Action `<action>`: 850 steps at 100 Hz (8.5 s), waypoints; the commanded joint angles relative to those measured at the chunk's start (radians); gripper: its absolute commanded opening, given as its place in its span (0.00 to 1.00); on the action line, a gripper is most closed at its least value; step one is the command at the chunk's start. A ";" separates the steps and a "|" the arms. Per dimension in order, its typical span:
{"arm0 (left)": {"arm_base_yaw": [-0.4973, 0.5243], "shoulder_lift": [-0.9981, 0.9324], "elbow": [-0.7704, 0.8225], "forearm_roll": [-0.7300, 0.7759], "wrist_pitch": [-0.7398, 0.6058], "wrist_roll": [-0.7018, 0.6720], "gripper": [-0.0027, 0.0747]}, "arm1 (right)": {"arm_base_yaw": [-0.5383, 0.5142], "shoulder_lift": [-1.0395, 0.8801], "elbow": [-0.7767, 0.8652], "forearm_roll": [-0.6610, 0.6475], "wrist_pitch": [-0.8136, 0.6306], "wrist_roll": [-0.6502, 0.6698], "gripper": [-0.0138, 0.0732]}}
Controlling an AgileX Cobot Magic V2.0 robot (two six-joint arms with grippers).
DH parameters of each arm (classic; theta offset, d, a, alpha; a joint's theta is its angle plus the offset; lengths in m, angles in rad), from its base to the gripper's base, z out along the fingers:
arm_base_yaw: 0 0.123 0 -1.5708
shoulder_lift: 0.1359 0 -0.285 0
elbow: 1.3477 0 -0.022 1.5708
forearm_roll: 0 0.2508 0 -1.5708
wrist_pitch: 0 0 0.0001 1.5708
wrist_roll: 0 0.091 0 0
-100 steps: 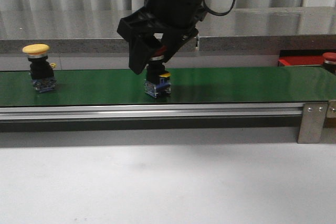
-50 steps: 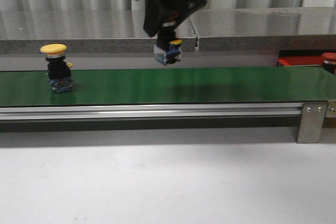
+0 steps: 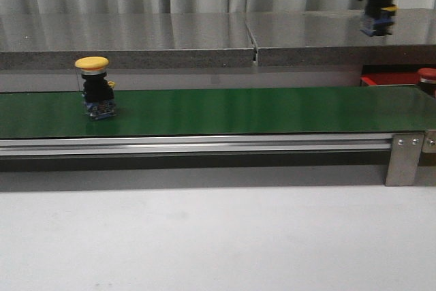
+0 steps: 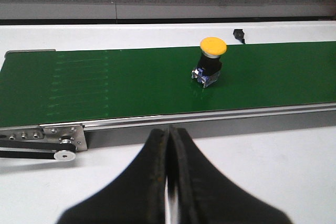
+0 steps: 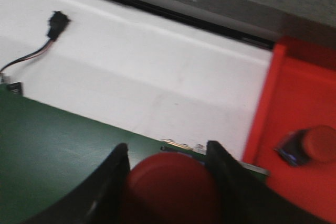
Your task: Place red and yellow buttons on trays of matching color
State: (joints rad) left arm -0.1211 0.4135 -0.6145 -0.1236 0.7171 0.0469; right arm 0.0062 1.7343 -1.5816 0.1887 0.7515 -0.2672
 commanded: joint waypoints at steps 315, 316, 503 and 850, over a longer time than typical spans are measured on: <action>-0.008 0.009 -0.027 -0.015 -0.069 -0.003 0.01 | 0.398 0.016 -0.026 0.018 0.155 -0.091 0.83; -0.008 0.009 -0.027 -0.015 -0.069 -0.003 0.01 | 0.398 0.019 -0.027 0.018 0.152 -0.091 0.83; -0.008 0.009 -0.027 -0.015 -0.069 -0.003 0.01 | -0.256 -0.457 0.773 0.004 -0.199 0.077 0.29; 0.207 0.420 -0.203 0.010 -0.176 -0.094 0.01 | 0.016 -1.417 0.924 0.002 0.016 -0.008 0.08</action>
State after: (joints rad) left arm 0.0200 0.7488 -0.7414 -0.1084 0.6199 -0.0319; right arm 0.0200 0.3068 -0.6348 0.1900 0.8356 -0.2667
